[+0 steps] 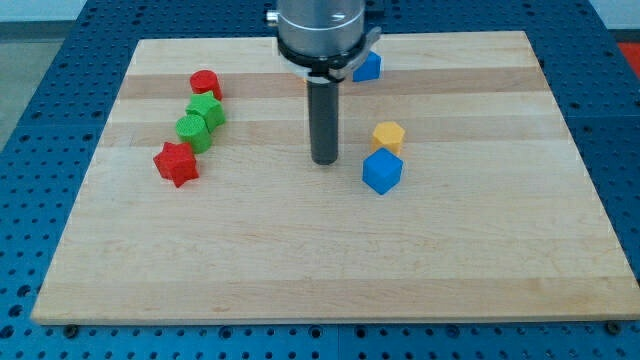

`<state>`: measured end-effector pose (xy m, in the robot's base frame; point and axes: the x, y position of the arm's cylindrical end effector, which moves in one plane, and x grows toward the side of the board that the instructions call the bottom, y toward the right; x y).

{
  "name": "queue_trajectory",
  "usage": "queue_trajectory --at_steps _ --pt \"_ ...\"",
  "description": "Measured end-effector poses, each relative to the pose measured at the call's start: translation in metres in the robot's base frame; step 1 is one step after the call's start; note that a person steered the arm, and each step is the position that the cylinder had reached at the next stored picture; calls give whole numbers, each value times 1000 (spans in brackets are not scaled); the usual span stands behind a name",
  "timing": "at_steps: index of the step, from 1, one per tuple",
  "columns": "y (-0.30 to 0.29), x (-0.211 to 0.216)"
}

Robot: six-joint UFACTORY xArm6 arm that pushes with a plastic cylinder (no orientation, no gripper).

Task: Push the yellow heart to the blue triangle

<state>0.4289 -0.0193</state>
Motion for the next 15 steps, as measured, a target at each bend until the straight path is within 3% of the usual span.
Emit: queue_trajectory --at_steps 3,5,7,11,13,15 --pt "-54 -69" --pt "-56 -176" --pt "-56 -184" --pt "-22 -113" --pt "-26 -111" --pt "-60 -179"
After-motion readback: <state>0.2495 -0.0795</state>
